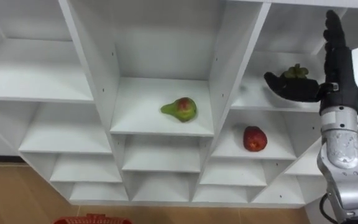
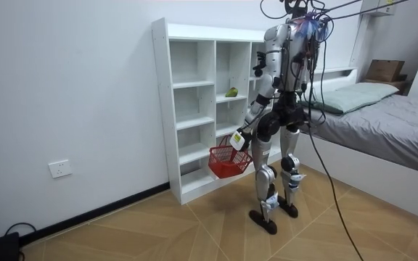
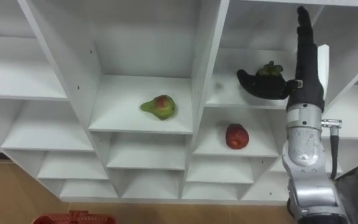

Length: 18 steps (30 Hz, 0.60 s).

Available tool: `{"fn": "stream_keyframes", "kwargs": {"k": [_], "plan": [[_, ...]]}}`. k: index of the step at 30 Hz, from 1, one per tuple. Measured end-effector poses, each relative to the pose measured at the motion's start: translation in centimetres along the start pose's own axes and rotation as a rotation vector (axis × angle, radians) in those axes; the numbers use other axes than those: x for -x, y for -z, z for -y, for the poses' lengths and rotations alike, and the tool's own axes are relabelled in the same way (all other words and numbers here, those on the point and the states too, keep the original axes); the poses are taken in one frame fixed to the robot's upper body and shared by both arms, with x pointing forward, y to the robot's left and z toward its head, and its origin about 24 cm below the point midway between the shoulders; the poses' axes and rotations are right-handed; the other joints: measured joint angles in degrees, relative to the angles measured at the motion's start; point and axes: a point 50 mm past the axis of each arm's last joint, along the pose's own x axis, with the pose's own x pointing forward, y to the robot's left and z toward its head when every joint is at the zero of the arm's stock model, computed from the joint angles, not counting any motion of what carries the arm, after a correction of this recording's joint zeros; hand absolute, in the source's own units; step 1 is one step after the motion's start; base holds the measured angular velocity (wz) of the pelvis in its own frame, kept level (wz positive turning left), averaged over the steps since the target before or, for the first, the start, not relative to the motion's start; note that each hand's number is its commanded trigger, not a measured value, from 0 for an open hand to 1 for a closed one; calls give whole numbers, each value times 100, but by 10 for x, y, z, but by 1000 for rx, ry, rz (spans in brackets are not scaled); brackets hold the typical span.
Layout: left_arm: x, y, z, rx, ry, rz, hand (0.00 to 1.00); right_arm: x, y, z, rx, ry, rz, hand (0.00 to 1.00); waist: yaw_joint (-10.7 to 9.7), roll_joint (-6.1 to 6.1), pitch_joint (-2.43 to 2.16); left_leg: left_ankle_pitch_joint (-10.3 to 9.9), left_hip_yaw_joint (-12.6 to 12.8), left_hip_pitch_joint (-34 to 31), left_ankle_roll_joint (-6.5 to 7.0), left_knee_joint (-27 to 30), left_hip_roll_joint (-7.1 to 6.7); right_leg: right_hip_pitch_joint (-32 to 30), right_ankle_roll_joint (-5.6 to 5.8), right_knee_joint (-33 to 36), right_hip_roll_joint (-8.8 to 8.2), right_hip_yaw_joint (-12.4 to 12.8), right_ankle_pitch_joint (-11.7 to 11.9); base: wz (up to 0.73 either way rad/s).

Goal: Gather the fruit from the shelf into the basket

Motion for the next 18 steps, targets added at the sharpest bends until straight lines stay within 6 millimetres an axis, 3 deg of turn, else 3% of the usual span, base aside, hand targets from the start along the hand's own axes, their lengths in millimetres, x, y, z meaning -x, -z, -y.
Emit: {"fn": "stream_keyframes", "kwargs": {"k": [7, 18], "plan": [[-1, -2, -1, -14, 13, -9, 100, -10, 17, 7, 28, -7, -87, 0, -6, 3, -4, 8, -74, -9, 1, 3, -10, 27, 1, -17, -10, -73, 1, 5], [-2, -3, -1, -10, 18, -29, 100, -5, 39, 7, 32, -38, -217, 0, -25, 37, -18, 9, -74, 34, -1, -1, -11, 82, 2, -37, -13, -87, 1, 0]]}}
